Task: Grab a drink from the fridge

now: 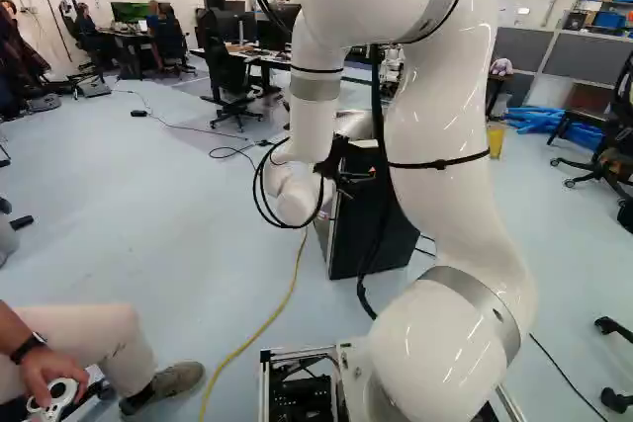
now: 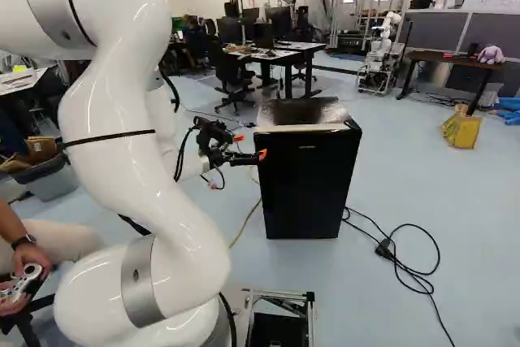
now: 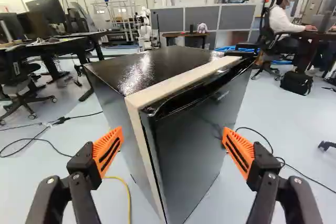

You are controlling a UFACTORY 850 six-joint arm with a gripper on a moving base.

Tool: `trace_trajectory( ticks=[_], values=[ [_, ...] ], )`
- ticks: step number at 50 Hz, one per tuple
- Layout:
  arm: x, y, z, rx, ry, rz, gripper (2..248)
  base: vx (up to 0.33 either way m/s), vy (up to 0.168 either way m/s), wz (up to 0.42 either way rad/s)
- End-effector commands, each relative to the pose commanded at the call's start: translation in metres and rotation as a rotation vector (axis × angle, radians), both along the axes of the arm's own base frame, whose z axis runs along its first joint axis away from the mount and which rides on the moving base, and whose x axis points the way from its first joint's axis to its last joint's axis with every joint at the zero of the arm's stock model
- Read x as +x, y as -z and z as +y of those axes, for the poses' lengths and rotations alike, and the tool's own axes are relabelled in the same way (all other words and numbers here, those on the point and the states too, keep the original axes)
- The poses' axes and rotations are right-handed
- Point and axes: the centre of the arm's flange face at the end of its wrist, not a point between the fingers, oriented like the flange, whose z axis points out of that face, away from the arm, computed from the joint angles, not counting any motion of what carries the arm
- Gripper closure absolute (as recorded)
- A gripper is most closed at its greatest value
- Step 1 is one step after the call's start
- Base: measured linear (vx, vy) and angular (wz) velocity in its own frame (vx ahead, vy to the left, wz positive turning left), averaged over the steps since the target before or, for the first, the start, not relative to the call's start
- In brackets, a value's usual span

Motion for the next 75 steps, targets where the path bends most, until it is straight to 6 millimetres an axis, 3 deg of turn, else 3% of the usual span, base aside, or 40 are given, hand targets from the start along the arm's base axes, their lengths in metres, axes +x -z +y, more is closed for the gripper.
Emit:
trace_trajectory(
  ticks=[42,58,75],
  values=[
    [0.024,0.003,0.002,0.018,0.087,-0.027,3,0.000,0.000,0.000],
    [0.036,0.018,0.003,0.010,0.097,-0.012,3,0.000,0.000,0.000],
    [0.038,0.021,-0.001,0.009,0.115,-0.009,3,0.000,0.000,0.000]
  ],
)
